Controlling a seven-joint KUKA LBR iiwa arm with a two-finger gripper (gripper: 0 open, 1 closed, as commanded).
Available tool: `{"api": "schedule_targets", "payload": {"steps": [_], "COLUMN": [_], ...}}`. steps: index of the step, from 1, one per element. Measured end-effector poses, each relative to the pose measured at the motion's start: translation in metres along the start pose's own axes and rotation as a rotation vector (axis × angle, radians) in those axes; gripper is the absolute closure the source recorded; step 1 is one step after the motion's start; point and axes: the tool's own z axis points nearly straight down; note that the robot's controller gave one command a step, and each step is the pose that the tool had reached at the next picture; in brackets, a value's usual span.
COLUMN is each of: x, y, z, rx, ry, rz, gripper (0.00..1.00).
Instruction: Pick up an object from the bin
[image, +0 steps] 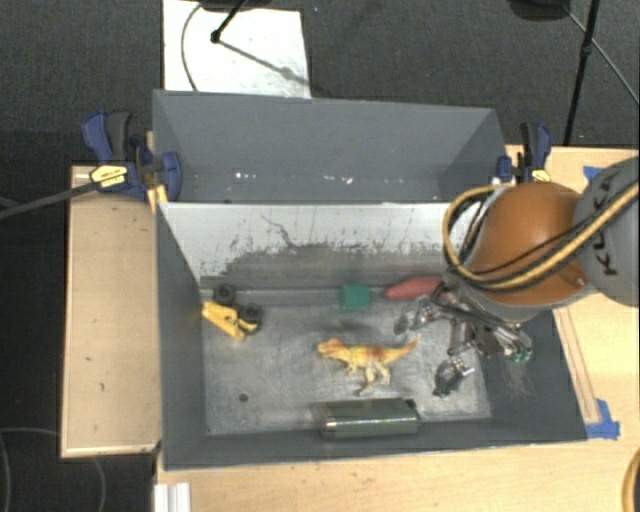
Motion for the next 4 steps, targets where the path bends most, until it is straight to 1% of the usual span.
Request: {"api": "schedule_targets", "payload": {"steps": [1, 2, 3, 4], "x": [-0.019, -0.019, -0.018, -0.009], "y": [0.033, 0.033, 0.029, 0.007], "z": [0.055, 0.055, 0.021, -0.045], "rx": [0.005, 0.005, -0.001, -0.003], "ry": [-0.002, -0.002, 0.002, 0.005], "rz": [-0.16, -0.161, -0.157, -0.075], "gripper": [1.0, 1.0, 1.0, 1.0]}}
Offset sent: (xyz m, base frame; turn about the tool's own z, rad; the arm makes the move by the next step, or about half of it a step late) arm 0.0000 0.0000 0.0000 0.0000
